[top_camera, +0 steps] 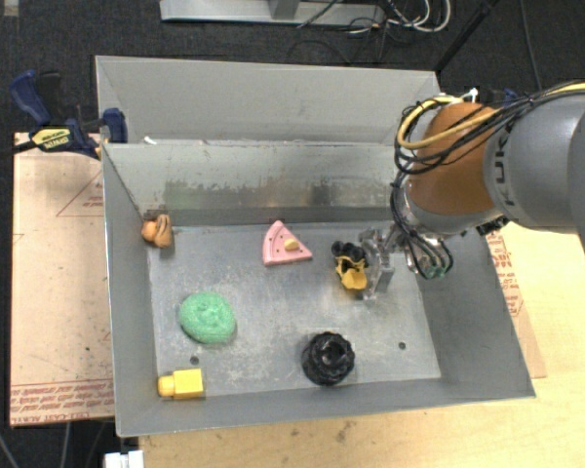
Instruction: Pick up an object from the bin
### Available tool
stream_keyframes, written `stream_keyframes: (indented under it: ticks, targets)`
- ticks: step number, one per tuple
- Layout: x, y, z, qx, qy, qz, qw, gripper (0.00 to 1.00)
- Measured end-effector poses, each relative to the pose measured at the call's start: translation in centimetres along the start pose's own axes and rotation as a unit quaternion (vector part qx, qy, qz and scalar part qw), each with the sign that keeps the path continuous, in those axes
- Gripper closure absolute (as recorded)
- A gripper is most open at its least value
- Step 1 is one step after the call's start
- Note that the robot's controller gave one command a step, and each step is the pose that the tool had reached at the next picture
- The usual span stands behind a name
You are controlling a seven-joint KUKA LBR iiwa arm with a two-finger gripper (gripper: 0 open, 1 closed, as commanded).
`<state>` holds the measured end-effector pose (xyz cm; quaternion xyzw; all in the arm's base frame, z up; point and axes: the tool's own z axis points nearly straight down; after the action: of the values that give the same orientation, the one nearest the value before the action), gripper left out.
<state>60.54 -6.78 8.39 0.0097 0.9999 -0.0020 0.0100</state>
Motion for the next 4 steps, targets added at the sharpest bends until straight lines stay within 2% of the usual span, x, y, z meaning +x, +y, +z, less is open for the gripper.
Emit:
stream_keyframes:
  ticks: [1,4]
  targets:
    - [0.1,0.2,-1.0,-0.002,0.0046,-0.001,1.0,1.0]
    - [0.1,0.2,-3.2,-0.002,0.0088,-0.001,1.0,1.0]
